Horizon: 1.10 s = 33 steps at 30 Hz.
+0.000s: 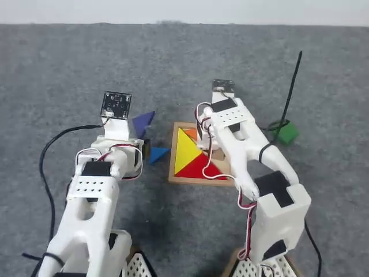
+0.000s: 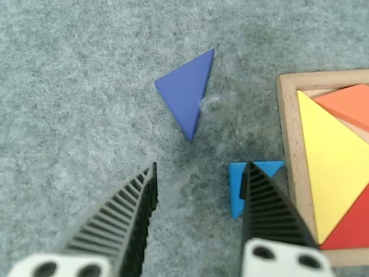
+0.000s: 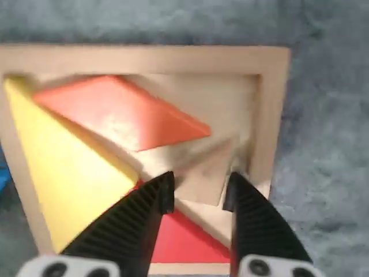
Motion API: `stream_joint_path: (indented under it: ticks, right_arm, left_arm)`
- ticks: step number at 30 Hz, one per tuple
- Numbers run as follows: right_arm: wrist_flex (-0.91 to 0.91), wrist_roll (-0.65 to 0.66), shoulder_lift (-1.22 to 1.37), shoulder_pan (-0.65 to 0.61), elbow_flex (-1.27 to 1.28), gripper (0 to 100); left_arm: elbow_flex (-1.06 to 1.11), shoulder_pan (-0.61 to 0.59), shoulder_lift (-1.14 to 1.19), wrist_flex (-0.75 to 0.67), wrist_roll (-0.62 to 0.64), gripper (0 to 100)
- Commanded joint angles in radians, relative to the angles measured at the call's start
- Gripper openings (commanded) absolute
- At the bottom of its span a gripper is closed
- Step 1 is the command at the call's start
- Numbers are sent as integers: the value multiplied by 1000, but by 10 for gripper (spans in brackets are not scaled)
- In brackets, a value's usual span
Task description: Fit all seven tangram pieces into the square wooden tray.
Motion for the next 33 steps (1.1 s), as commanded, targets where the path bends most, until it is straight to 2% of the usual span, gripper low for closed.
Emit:
stream_joint_path:
  ticks: [1, 7, 10, 13, 20, 25, 30, 33]
  right_arm:
    - [10, -34, -4, -8, -38, 147]
    - [33, -34, 1, -28, -26, 144]
    - [25, -28, 31, -10, -61, 101]
    - [30, 61, 74, 44, -127, 87]
    - [159, 84, 153, 79, -336, 86]
    - [246, 91, 110, 76, -427, 91]
    - [239, 101, 5, 25, -345, 158]
    - [154, 64, -13, -27, -232, 184]
  left_arm:
    - [-12, 6, -29, -31, 11, 223]
    - [-15, 8, -29, -31, 11, 223]
    - [-13, 8, -29, -31, 11, 223]
    - [-13, 8, -29, -31, 11, 223]
    - [-13, 8, -29, -31, 11, 223]
    - [-12, 8, -29, -31, 11, 223]
    - [-13, 8, -29, -31, 11, 223]
    - [-13, 8, -29, -31, 11, 223]
